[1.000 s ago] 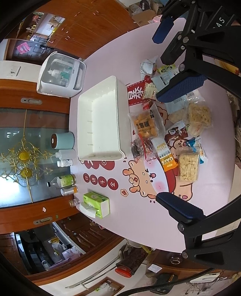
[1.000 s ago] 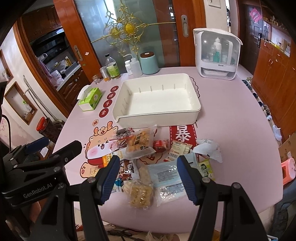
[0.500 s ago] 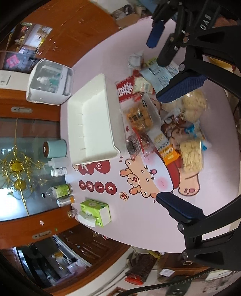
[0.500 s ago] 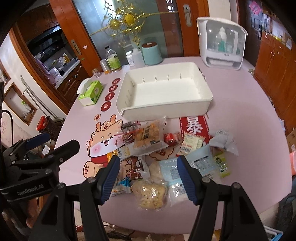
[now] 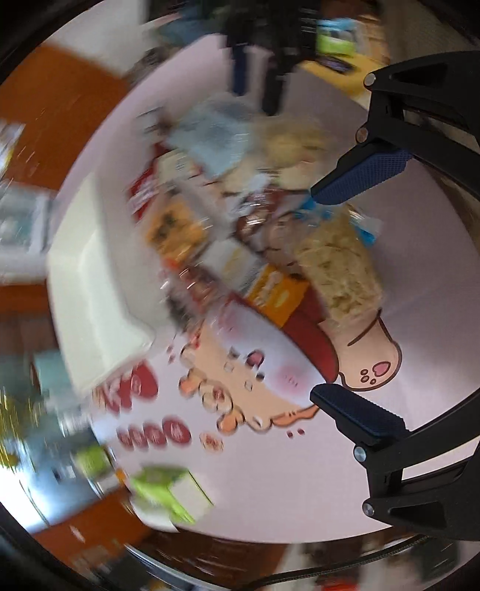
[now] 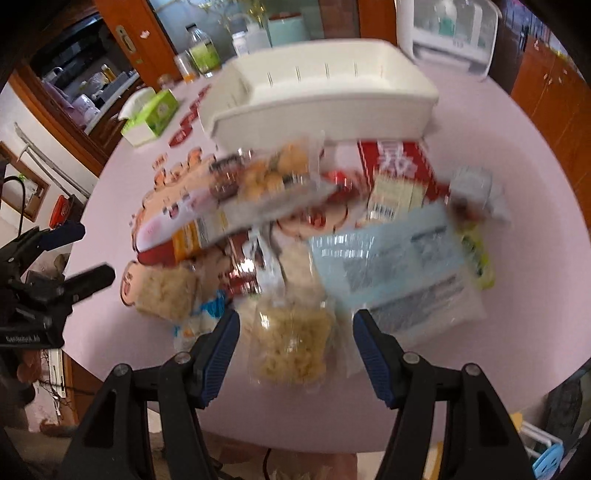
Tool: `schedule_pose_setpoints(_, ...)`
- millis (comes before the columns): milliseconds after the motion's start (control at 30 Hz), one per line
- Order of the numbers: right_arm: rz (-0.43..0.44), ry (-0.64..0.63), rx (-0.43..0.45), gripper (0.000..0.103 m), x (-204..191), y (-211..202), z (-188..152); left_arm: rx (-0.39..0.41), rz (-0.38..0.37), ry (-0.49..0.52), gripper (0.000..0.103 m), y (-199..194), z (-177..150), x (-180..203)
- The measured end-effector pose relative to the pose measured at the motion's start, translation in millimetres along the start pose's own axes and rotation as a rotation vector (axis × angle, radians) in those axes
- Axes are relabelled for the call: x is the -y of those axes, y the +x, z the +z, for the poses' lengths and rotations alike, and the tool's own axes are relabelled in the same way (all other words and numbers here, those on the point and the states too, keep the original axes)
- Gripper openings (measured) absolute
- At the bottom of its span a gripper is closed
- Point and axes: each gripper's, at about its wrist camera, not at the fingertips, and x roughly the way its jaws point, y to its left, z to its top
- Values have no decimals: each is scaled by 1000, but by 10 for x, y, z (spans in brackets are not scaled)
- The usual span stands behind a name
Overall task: Organize snacks
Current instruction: 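Grasp a clear puffed-snack bag with the right gripper while the left grasps another, then carry both puffed-snack bags over the white tray and open both grippers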
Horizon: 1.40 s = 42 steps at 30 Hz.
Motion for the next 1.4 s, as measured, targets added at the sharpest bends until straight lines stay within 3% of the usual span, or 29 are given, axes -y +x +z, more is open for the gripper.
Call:
schedule_pose_setpoints(100,7,17,-37,64,-4,152,-78,-39,-10,173,97,204,-86,106)
schedule_pose_setpoints(200,11,43,-74,64,1,310,-137,-94,-26,259,97,436,-141,153)
schedule_pose_setpoints(567,-8,84,-97,64,-18,579,-148,-211,-174,280,96,883,-97,137)
schedule_pose_setpoints(700,-22,65,-88,58,-26,564,-171,-247,-220,284,74,928,-124,197)
schedule_pose_setpoints(733,-16,64,-87,57,-21,563,-169,-242,-220,283,72,915,-146,214)
schedule_pose_setpoints(767,-11,65,-85,57,-18,569,-164,-231,-224,278,63,887,-157,230)
schedule_pose_setpoints(967,12,39,-53,57,-52,429,-166,-203,-171,204,60,757,-213,262)
schedule_pose_setpoints(1100,17,-15,-13,57,-98,215,-113,-163,-163,152,59,464,-181,299)
schedule_pose_setpoints(1300,27,-61,62,57,-74,-147,55,3,-136,36,59,-275,11,289)
schedule_pose_setpoints(1400,33,-88,118,57,-52,-376,236,93,-94,-13,59,-507,369,191)
